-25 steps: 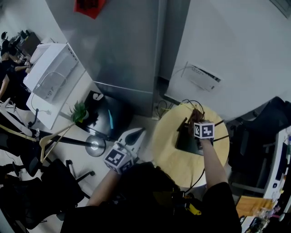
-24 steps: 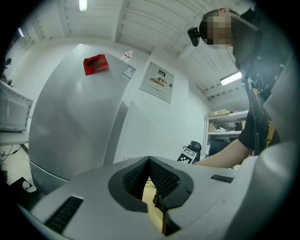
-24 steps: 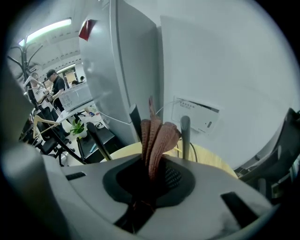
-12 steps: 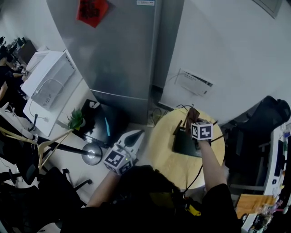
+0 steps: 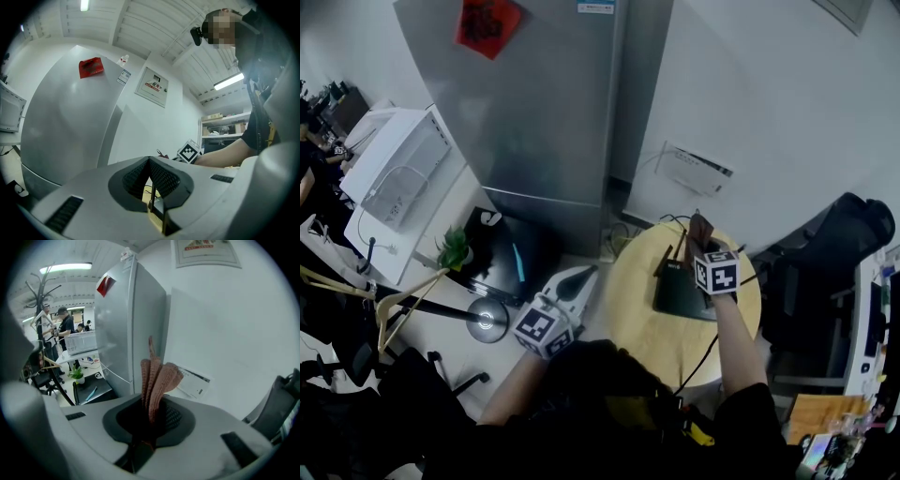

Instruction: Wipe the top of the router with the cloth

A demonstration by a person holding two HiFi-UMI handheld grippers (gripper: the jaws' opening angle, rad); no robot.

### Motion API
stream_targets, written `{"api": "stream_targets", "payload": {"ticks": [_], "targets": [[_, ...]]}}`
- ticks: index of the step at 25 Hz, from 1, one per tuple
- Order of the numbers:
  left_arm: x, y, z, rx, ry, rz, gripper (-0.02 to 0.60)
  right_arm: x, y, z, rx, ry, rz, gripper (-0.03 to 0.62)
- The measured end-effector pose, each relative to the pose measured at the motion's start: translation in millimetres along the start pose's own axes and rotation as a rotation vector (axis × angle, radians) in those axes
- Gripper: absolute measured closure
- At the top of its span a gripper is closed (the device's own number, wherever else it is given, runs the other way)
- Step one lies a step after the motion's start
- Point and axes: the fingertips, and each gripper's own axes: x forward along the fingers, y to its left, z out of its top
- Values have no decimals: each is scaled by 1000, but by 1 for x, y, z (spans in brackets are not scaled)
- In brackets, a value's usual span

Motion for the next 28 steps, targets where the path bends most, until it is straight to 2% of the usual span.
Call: {"api": "stream_targets", "payload": {"ticks": [2, 6, 9, 16, 18, 21, 25, 28], "targets": [[1, -1, -2, -12, 9, -1, 584, -8, 6, -6, -75, 17, 8, 532], [5, -4, -12, -34, 36, -2, 584, 4, 29, -62, -176, 199, 103, 532], [7, -4, -22, -32, 67, -1, 584, 23, 47, -82, -237, 254, 139, 532], [9, 3, -26, -26, 86, 55, 584, 75, 53, -109, -232, 335, 171, 531], [6, 10, -26, -28, 82, 87, 584, 89, 52, -115, -219, 362, 162, 531], [3, 15, -28, -36, 91, 120, 584, 99, 39, -122, -224, 412, 104, 531], [0, 18, -31, -31, 100, 138, 584, 110, 40, -124, -202, 439, 102, 531], [-1, 18, -32, -32, 104, 143, 584, 107, 32, -123, -203, 465, 43, 531]]}}
